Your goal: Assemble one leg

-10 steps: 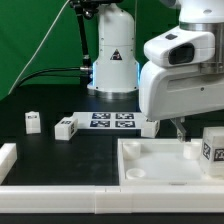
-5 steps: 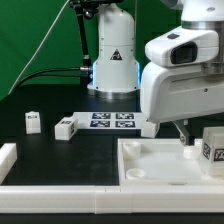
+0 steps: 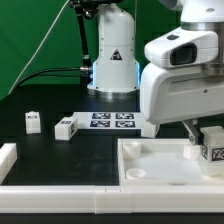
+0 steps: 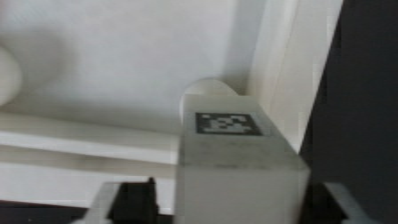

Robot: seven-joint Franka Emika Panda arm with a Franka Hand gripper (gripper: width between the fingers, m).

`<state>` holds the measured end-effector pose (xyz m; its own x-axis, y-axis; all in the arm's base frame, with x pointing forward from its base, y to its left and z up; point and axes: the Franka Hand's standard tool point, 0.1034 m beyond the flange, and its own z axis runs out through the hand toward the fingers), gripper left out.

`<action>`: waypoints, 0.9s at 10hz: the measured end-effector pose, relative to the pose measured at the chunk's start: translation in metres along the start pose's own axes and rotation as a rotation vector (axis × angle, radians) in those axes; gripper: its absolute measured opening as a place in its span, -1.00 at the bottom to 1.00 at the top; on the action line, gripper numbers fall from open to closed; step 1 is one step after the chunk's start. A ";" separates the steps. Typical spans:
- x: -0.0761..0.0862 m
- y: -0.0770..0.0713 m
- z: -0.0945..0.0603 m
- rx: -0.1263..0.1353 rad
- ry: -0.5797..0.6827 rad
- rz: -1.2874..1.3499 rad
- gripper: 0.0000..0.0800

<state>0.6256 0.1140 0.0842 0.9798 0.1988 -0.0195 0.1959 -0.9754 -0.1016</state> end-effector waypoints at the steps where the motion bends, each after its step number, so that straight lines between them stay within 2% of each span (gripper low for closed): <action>1: 0.000 0.000 0.000 0.000 0.000 0.000 -0.27; 4: 0.000 0.000 0.000 0.001 0.002 0.046 -0.27; 9: -0.003 -0.003 0.002 -0.009 0.039 0.753 -0.27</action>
Offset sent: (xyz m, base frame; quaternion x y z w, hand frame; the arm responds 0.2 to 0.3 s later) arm 0.0000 0.0000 0.0000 0.0000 0.0000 0.0000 1.0000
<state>0.6223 0.1170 0.0827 0.8496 -0.5255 -0.0452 -0.5275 -0.8470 -0.0666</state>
